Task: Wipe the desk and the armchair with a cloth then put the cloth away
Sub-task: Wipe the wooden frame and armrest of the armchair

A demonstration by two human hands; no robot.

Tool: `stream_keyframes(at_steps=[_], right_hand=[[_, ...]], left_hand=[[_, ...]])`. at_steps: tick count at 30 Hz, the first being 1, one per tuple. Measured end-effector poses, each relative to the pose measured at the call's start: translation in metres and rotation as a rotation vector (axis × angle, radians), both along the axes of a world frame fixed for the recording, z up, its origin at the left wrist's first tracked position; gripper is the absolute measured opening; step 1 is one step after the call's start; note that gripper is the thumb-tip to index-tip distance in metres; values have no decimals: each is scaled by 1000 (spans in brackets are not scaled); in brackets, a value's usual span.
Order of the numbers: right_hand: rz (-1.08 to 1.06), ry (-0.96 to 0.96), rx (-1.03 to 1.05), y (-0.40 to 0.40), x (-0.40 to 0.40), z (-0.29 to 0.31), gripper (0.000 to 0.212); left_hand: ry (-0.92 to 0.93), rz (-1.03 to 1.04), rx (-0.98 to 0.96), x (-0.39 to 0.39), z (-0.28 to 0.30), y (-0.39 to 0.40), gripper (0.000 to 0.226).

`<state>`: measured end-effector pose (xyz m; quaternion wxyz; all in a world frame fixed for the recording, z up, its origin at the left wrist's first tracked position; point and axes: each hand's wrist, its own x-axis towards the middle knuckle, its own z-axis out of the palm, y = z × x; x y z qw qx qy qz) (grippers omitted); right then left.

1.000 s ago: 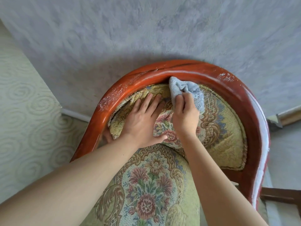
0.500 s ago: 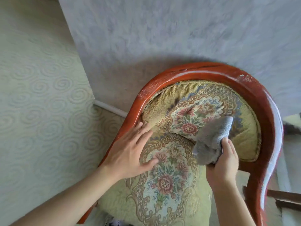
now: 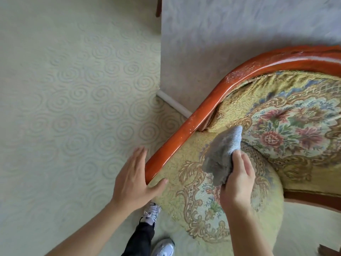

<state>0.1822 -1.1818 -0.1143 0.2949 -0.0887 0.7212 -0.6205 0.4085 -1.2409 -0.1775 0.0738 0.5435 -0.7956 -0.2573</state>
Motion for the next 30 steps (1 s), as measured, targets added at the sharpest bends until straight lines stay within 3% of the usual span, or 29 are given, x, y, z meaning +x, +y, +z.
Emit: stream_keyframes(at_steps=[7,13,16,20,23,26,30], right_hand=[[239,366,8,-19,24,-7,35],[354,562,-24,-34,39,-13,26],[414,710,-52,-40,41,-17,25],[782,1001,-47,-47,54,-30,36],[1078,1183,-207,-44,62,-51,33],[1244,1300,-312,-50,39,-63,29],[1088,1300,-45,-88,-12,-58,43]], left_hand=[[108,113,-111,-18,-6,-2,104],[209,181,-64,-19,-14,-2,60],[235,190,-50,-18,-18,-3,56],[277,196,-83,-18,-20,-3,47],[353,189,-157,-19,-16,-2,30],[340,154,-187,-18,-20,-2,30],[281,185,-67,-16,-20,-4,51]])
